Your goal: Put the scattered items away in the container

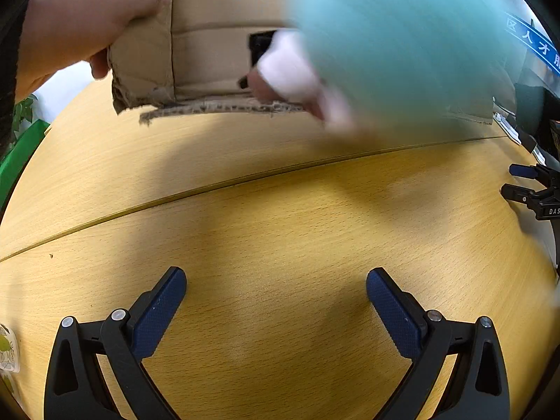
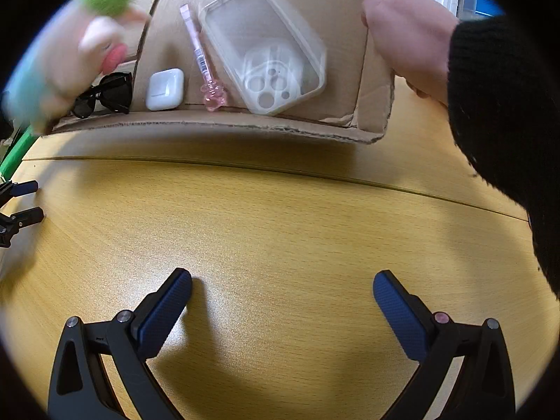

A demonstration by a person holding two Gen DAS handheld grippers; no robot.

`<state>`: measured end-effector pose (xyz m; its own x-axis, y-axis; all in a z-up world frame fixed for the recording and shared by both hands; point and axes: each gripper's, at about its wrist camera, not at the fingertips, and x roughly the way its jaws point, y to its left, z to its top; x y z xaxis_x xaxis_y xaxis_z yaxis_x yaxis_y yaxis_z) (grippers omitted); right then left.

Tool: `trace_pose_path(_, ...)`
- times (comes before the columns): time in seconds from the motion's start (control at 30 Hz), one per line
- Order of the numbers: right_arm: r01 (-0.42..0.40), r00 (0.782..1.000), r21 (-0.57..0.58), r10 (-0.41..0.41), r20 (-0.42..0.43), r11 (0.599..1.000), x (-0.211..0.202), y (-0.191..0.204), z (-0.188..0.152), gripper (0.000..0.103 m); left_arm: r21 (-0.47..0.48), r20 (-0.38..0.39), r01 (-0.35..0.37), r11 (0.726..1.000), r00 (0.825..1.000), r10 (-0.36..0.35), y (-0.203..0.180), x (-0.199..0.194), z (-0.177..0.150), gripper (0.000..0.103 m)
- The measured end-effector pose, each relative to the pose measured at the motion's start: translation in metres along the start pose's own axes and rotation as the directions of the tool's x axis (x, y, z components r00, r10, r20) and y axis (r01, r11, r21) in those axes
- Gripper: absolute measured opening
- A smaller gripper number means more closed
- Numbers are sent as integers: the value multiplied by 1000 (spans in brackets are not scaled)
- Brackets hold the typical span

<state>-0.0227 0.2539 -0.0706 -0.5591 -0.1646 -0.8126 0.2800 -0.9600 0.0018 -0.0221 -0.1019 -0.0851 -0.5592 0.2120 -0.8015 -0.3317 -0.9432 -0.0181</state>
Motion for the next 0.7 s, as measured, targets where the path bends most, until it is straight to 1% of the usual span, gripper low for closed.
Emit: trace_pose_path(0.7, 2, 1000, 1, -2, 1, 1000, -1, 1, 0, 103, 6, -1, 4, 1000, 1000, -4, 1, 0, 0, 103)
